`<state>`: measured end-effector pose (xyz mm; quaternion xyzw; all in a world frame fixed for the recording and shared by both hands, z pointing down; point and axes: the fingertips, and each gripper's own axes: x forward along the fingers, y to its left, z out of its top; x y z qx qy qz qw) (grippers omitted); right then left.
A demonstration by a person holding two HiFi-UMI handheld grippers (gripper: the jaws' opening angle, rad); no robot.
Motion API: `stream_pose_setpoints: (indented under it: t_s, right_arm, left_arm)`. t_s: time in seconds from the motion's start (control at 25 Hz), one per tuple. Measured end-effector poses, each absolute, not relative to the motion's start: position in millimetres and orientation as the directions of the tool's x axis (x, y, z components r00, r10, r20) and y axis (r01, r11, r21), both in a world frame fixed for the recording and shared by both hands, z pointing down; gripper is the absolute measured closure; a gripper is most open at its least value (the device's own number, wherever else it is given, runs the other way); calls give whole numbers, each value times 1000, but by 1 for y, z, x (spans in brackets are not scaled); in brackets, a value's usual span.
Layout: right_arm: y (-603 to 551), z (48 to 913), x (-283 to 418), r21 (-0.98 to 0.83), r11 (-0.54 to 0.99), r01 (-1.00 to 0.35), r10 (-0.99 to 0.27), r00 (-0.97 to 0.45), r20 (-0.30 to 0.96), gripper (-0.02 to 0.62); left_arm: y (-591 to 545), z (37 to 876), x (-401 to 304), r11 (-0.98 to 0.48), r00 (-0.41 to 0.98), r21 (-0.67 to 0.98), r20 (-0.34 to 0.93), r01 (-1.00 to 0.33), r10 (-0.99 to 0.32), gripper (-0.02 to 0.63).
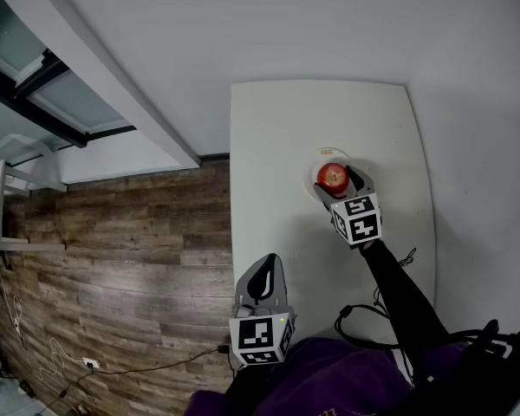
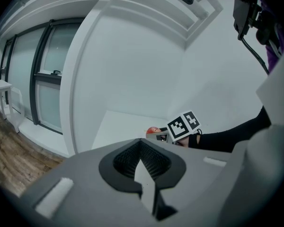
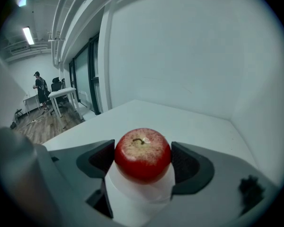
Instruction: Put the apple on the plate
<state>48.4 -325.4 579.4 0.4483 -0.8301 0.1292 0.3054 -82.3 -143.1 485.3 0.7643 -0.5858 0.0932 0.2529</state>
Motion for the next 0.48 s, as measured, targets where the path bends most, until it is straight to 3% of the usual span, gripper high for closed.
stream_pose_setpoints:
  t_s: [0.48]
  right_arm:
    - [-323, 577, 48, 71, 581, -811, -679, -435, 591, 221]
  left_arm:
    - [-144, 485, -80, -193, 301, 274, 438, -942, -847, 600]
